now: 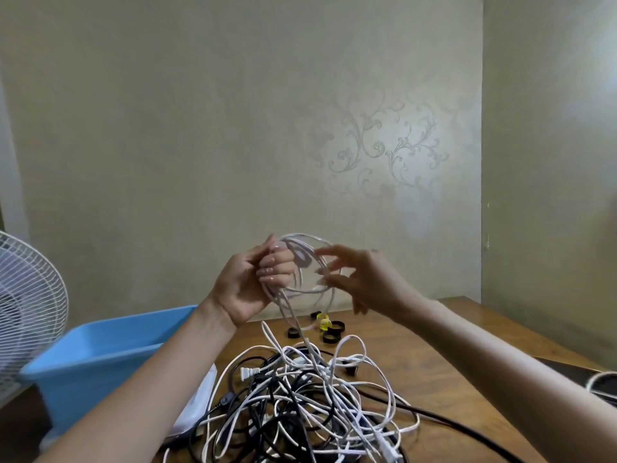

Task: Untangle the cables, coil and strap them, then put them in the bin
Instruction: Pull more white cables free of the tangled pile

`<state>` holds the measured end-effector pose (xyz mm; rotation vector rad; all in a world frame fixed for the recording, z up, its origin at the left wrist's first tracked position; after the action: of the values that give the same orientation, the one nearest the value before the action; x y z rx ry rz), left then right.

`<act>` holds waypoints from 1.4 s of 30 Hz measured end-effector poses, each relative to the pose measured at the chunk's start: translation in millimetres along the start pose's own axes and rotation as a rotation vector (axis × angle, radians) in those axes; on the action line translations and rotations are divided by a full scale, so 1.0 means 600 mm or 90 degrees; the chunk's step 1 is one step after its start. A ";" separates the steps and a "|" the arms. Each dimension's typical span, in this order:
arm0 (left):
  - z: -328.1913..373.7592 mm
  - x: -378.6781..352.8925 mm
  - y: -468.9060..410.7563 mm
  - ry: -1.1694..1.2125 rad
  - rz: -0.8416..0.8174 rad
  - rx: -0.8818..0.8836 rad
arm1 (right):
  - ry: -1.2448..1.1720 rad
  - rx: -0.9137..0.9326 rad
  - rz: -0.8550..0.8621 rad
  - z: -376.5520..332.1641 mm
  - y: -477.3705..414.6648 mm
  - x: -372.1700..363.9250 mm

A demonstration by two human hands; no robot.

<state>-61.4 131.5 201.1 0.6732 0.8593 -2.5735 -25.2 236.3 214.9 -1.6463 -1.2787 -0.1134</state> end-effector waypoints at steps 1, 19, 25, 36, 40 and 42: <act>0.007 0.004 0.003 -0.008 0.001 -0.016 | 0.025 0.007 -0.012 0.011 0.011 -0.009; -0.028 -0.026 0.024 -0.021 -0.080 0.032 | -0.991 -0.223 -0.284 -0.018 0.008 -0.089; -0.040 -0.007 0.040 -0.093 -0.088 0.079 | -0.697 -0.255 -0.188 -0.015 -0.005 -0.074; -0.012 -0.022 0.019 -0.011 -0.119 0.012 | -0.790 -0.169 -0.312 -0.011 0.015 -0.088; -0.006 -0.018 0.015 0.021 -0.123 -0.049 | -0.817 -0.253 -0.191 0.027 0.041 -0.120; -0.005 -0.011 0.015 0.027 -0.120 -0.053 | -0.842 -0.295 -0.085 0.038 0.054 -0.118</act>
<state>-50.6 127.7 198.3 0.6521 1.0843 -2.6780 -41.9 207.6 141.0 -2.0730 -2.4664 0.7810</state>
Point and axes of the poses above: each hand's wrist, its own y-axis away from the middle knuckle, its own x-axis out of the back of the hand, z = x × y, the point moved 9 cm from there along -y, towards the middle knuckle, and after that the axes turned 8 degrees about -x, right-handed, at the moved point
